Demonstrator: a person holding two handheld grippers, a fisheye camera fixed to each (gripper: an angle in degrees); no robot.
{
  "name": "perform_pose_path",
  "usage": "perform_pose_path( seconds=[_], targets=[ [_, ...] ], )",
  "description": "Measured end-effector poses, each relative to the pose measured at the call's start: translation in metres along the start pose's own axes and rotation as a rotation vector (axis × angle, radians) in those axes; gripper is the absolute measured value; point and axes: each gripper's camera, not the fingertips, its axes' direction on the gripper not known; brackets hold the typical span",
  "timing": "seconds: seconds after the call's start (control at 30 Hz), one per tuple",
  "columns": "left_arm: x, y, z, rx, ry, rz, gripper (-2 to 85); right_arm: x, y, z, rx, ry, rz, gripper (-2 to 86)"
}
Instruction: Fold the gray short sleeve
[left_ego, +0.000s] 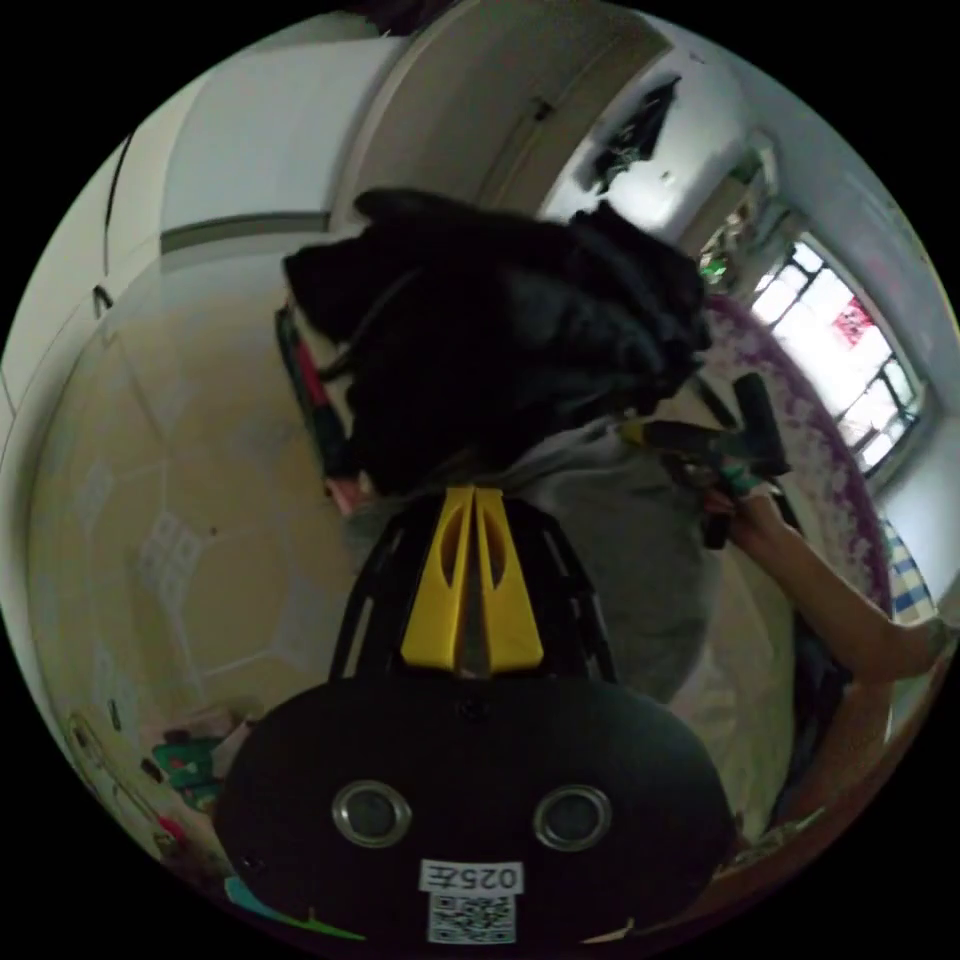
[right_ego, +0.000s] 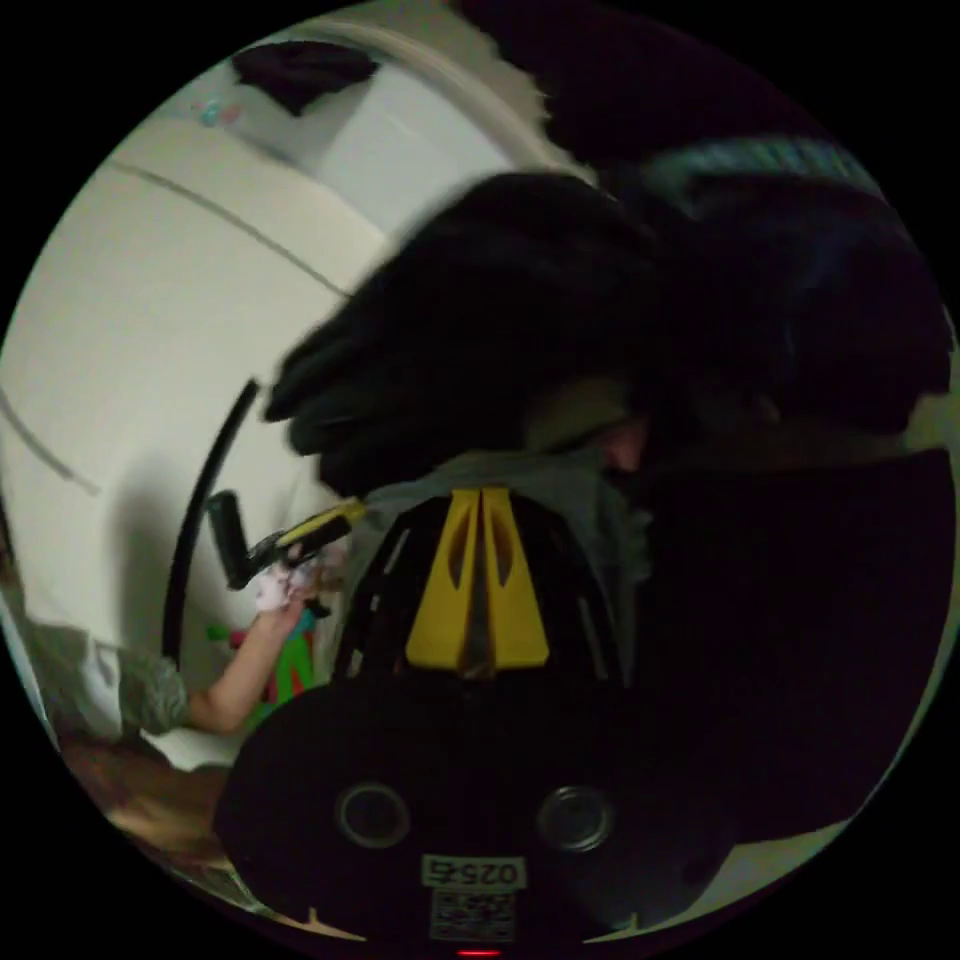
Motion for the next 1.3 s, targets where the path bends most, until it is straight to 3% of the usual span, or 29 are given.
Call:
perform_pose_path(
  seconds=[0.07,0.17,0.23,0.3,0.37,0.43,0.5,0.6,0.67,0.73,0.8,0.87,0.93,1.03,1.07,1.13,1.3],
  targets=[
    [-0.043,0.009,0.057,-0.070,-0.071,-0.071,-0.9,0.047,-0.039,-0.004,0.055,-0.070,0.164,-1.0],
    [-0.103,0.027,0.090,-0.011,-0.070,-0.239,-0.9,0.083,-0.071,-0.036,0.196,-0.225,0.378,-1.0],
    [-0.138,0.037,0.100,-0.028,-0.144,-0.386,-0.9,0.087,-0.089,-0.061,0.241,-0.235,0.423,-1.0],
    [-0.160,0.051,0.101,0.044,-0.070,-0.419,-0.8,0.075,-0.108,-0.091,0.281,-0.210,0.401,-1.0],
    [-0.162,0.064,0.103,0.185,0.095,-0.371,-0.9,0.032,-0.129,-0.135,0.305,-0.071,0.318,-1.0],
    [-0.150,0.065,0.121,0.186,0.138,-0.306,-0.9,-0.007,-0.146,-0.155,0.282,-0.079,0.226,-1.0],
    [-0.133,0.062,0.155,0.124,0.139,-0.204,-0.9,-0.038,-0.163,-0.165,0.249,-0.087,0.157,-1.0],
    [-0.129,0.072,0.255,-0.121,-0.035,-0.063,-0.9,-0.048,-0.194,-0.170,0.176,0.138,0.193,-1.0],
    [-0.163,0.096,0.296,-0.032,0.008,-0.102,-0.9,-0.052,-0.224,-0.184,0.205,0.136,0.083,-1.0],
    [-0.187,0.105,0.309,-0.025,0.037,-0.121,-0.9,-0.072,-0.256,-0.214,0.213,0.155,0.128,-1.0],
    [-0.196,0.115,0.311,0.047,0.022,-0.112,-0.9,-0.113,-0.283,-0.260,0.283,0.309,0.075,-1.0],
    [-0.186,0.122,0.324,0.163,0.097,0.029,-0.9,-0.171,-0.311,-0.337,0.419,0.486,-0.055,-0.9],
    [-0.170,0.120,0.354,0.172,0.118,0.164,-0.9,-0.213,-0.333,-0.406,0.467,0.570,-0.173,-0.9],
    [-0.154,0.126,0.456,0.092,-0.055,0.432,-0.9,-0.282,-0.356,-0.540,0.512,0.708,-0.337,-0.9],
    [-0.167,0.133,0.518,0.003,-0.190,0.439,-0.9,-0.308,-0.360,-0.597,0.519,0.758,-0.365,-0.9],
    [-0.186,0.146,0.590,-0.135,-0.283,0.490,-0.9,-0.349,-0.360,-0.684,0.501,0.828,-0.385,-1.0],
    [-0.229,0.179,0.669,-0.160,-0.390,0.634,-0.9,-0.477,-0.310,-0.885,0.582,1.135,-0.358,-1.0]
  ],
)
